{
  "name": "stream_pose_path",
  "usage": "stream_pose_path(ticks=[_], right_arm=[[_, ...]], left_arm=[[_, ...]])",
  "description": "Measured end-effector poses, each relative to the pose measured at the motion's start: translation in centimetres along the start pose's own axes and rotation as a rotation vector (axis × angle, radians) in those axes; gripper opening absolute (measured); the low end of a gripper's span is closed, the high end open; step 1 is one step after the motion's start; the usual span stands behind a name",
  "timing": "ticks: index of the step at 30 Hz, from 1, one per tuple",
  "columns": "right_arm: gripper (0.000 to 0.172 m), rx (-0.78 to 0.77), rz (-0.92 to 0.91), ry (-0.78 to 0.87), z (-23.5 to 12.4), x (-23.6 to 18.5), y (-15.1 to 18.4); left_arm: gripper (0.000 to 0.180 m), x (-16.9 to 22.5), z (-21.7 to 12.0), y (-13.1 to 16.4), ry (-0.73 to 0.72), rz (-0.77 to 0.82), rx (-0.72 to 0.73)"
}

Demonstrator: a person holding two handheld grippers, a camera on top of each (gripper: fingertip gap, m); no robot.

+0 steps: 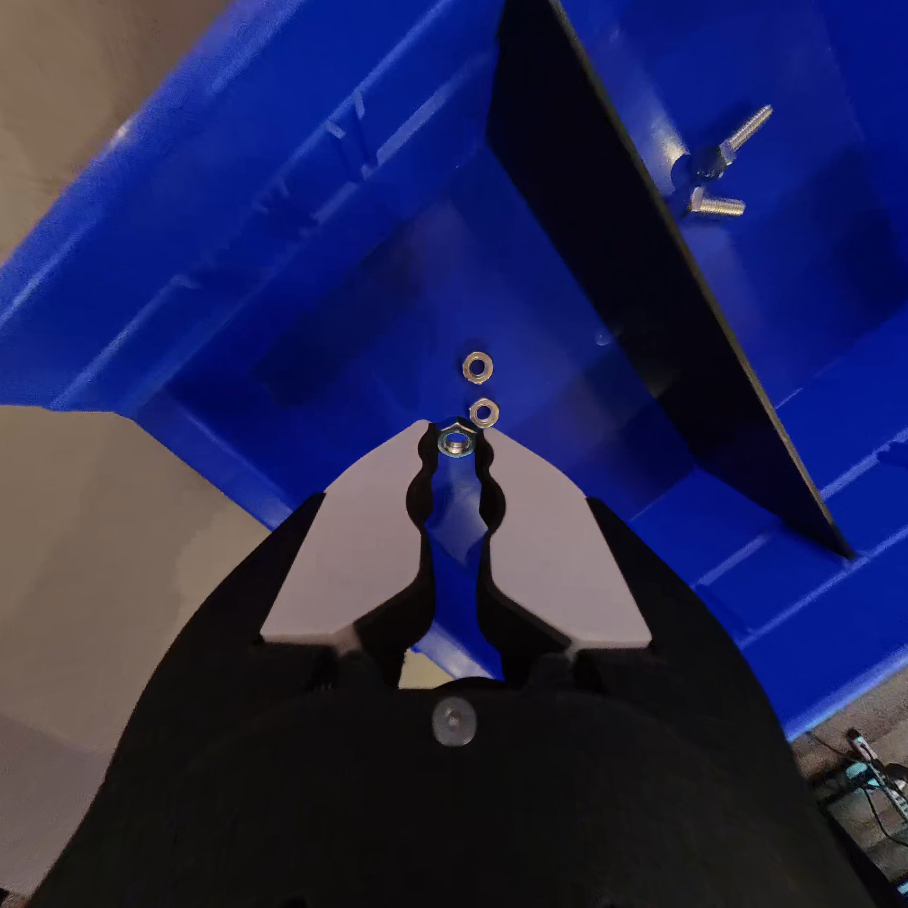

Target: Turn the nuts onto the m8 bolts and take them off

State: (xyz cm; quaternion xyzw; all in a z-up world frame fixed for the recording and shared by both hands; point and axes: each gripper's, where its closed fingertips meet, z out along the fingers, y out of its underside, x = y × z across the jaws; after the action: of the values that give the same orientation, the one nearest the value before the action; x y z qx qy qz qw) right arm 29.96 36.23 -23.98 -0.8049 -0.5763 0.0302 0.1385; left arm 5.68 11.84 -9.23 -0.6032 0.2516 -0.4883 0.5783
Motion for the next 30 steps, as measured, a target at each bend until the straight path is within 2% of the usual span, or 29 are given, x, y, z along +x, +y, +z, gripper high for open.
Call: stream_pose_path(ticks=[2,3,4,6,8,10,12,14,17,21,24,28,30], right_arm=[[0.017,-0.04,0.021,-0.01,0.6,0.3,0.6],[0.043,-0.056,0.037,-0.002,0.9,0.6,0.8],[0.056,-0.057,0.043,0.023,0.8,1.1,0.8],[0.063,0.005,0.048,0.067,-0.5,1.6,0.1],[0.06,0.114,0.056,0.104,-3.0,1.4,-1.2],[0.046,0.309,-0.024,0.119,-6.9,-0.9,-3.8],[0.033,0.587,-0.108,-0.027,-11.7,-7.0,-7.6],[0.031,0.847,-0.224,-0.167,-16.1,-13.7,-10.7],[0.031,1.108,-0.339,-0.403,-20.0,-22.4,-13.8],[0.033,1.237,-0.35,-0.647,-20.4,-28.2,-16.7],[0.028,1.318,-0.303,-0.787,-20.9,-29.1,-17.9],[0.018,1.327,-0.301,-0.862,-20.2,-30.3,-18.5],[0.008,1.353,-0.311,-0.899,-20.5,-31.0,-18.6]], left_arm=[[0.015,-0.1,0.0,0.0,0.005,-0.01,0.005],[0.014,-0.2,0.0,0.1,0.0,-0.011,0.004],[0.014,-0.3,0.0,0.1,-0.003,-0.013,0.004],[0.014,-0.4,-0.2,0.0,-0.002,-0.02,0.015],[0.014,-0.3,-0.2,-0.2,0.003,-0.031,0.031],[0.014,-0.1,-0.1,-0.5,0.025,-0.055,0.059],[0.014,0.4,0.4,-0.7,0.065,-0.084,0.089],[0.014,1.1,1.1,-1.1,0.121,-0.114,0.127],[0.014,2.5,2.2,-1.7,0.201,-0.15,0.184],[0.014,4.1,2.9,-2.5,0.288,-0.187,0.262],[0.014,4.9,3.2,-2.6,0.329,-0.201,0.289],[0.015,5.4,3.1,-3.0,0.374,-0.213,0.315],[0.015,5.5,3.1,-3.1,0.387,-0.222,0.322]])
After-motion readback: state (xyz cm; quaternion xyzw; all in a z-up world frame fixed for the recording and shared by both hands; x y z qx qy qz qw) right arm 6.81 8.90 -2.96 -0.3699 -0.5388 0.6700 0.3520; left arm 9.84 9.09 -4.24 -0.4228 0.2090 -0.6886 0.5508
